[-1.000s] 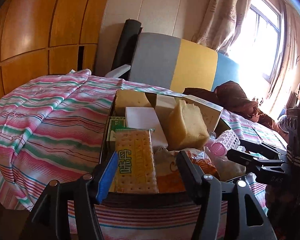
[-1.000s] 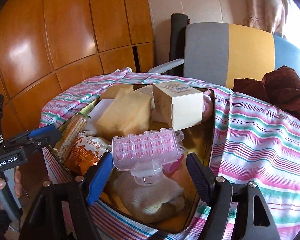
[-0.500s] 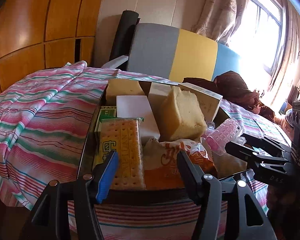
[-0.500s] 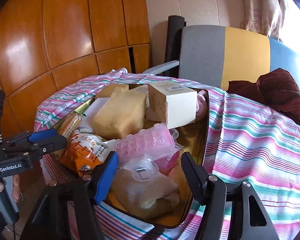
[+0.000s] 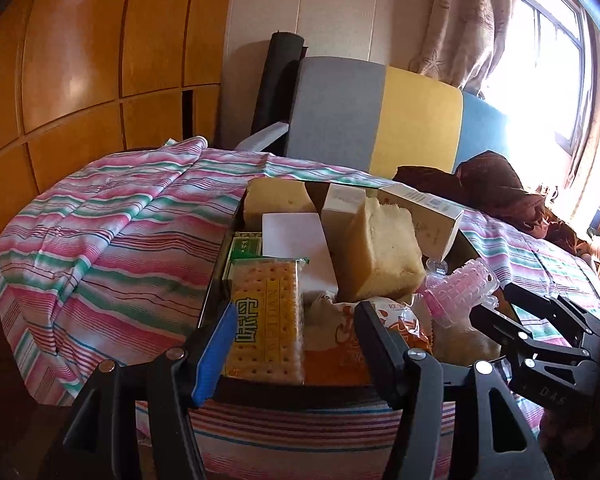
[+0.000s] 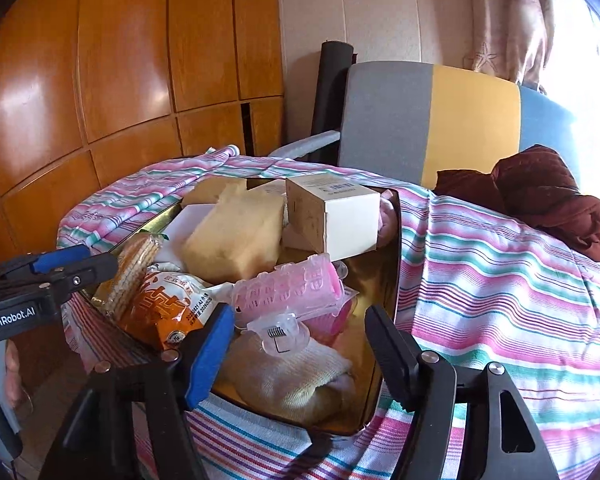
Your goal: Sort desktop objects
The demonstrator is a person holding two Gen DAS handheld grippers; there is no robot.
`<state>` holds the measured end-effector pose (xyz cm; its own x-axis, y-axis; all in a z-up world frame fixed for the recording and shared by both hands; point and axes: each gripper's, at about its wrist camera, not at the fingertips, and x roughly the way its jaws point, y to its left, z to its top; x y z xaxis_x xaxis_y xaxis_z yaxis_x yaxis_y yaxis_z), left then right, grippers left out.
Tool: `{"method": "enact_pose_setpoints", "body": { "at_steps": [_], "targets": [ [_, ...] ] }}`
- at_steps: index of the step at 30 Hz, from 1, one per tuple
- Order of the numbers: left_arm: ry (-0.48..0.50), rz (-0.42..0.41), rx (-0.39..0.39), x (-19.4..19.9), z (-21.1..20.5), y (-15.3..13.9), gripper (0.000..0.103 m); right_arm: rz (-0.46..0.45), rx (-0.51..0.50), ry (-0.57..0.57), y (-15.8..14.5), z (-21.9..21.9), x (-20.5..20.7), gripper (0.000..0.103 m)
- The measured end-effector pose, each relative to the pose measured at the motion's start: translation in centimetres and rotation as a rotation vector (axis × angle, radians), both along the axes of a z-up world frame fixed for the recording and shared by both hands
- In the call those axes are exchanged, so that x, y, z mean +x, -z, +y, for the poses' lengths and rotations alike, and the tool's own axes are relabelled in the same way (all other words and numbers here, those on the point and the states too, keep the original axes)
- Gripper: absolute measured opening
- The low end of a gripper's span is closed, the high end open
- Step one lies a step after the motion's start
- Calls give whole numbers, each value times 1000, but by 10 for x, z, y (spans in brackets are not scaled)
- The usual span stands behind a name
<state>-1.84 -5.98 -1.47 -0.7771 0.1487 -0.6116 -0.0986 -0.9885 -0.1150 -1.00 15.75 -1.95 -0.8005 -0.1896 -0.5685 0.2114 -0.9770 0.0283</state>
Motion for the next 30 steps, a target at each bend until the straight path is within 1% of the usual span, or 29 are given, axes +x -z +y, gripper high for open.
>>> {"method": "enact_pose_setpoints", "body": {
  "at_steps": [2, 5, 7, 9, 12, 14, 17, 22, 25, 30],
  "targets": [
    [-14, -1, -5, 2, 0, -4, 62, 1, 10, 22, -2, -1, 2, 72],
    [-26, 4, -31, 7, 1, -10, 62, -1, 35, 64, -5, -4, 4, 78],
    [-28, 10, -48, 11, 3, -14, 62, -2, 43, 76, -8, -8, 7, 81],
    [-31, 17, -69, 16, 5, -18, 62, 3, 62, 87, -10, -13, 9, 86],
    [-32, 31, -92, 25, 9, -25, 62, 8, 67, 85, -12, -18, 12, 87],
    [-29, 59, -93, 31, 12, -30, 62, 16, 73, 80, -14, -22, 15, 88],
    [-51, 83, -114, 34, 16, -36, 62, 27, 83, 78, -16, -25, 19, 89],
    [-90, 76, -173, 34, 26, -37, 62, 33, 80, 85, -16, -24, 20, 90],
    [-85, 60, -157, 32, 29, -35, 62, 26, 78, 91, -14, -24, 18, 90],
    [-90, 41, -167, 32, 35, -31, 61, 13, 83, 93, -10, -25, 16, 91]
  ]
}}
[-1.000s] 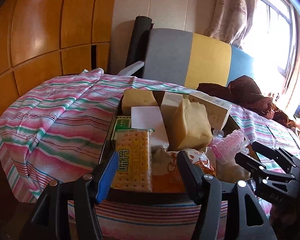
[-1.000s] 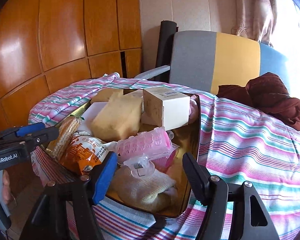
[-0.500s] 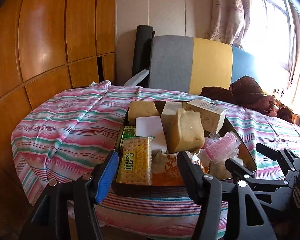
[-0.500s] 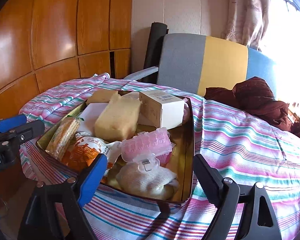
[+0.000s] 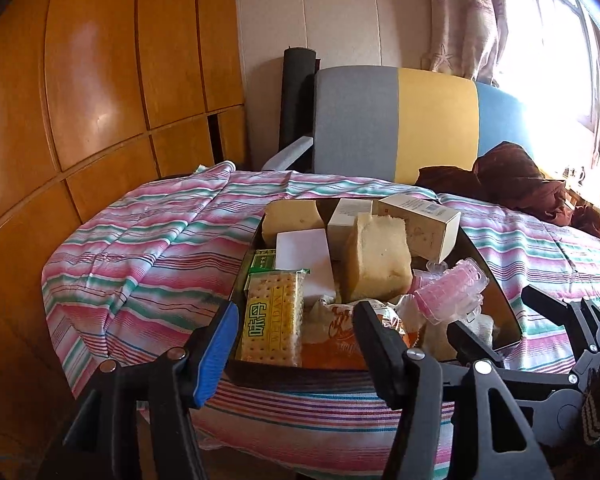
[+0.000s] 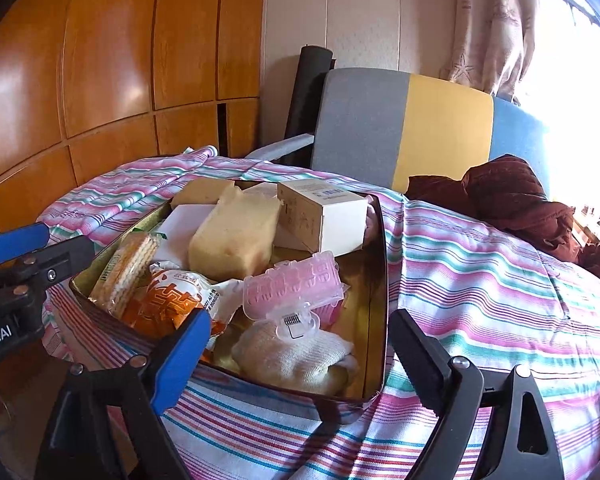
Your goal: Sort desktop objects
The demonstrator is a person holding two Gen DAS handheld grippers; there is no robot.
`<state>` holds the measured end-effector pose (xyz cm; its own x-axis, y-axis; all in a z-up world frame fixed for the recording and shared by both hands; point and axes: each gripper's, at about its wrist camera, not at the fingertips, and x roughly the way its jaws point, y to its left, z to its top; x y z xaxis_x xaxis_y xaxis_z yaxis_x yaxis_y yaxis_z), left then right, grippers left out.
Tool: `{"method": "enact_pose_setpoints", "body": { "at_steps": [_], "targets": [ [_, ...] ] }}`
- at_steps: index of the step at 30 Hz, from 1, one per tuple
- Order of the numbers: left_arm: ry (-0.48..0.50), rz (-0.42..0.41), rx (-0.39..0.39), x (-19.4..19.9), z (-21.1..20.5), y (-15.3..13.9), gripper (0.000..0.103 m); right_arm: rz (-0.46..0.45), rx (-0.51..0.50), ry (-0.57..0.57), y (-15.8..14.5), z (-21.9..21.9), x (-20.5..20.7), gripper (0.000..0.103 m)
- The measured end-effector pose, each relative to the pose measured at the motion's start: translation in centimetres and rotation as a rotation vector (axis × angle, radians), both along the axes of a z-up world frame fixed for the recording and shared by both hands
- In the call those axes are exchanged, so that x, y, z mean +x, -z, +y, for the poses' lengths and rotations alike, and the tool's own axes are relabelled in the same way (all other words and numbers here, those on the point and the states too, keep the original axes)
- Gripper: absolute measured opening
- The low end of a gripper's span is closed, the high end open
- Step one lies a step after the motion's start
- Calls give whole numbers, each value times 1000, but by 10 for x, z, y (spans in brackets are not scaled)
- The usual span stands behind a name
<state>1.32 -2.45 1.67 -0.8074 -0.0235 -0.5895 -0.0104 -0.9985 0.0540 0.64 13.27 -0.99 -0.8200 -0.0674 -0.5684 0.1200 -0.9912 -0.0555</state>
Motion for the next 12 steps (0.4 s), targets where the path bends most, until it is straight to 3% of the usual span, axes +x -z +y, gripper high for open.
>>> {"method": "enact_pose_setpoints", "body": {
  "at_steps": [4, 12],
  "targets": [
    [7, -17, 9, -1, 0, 3, 61, -3, 8, 3, 2, -1, 0, 91],
    [-6, -4, 10, -2, -4, 6, 50, 4, 14, 13, 1, 1, 0, 92]
  ]
}}
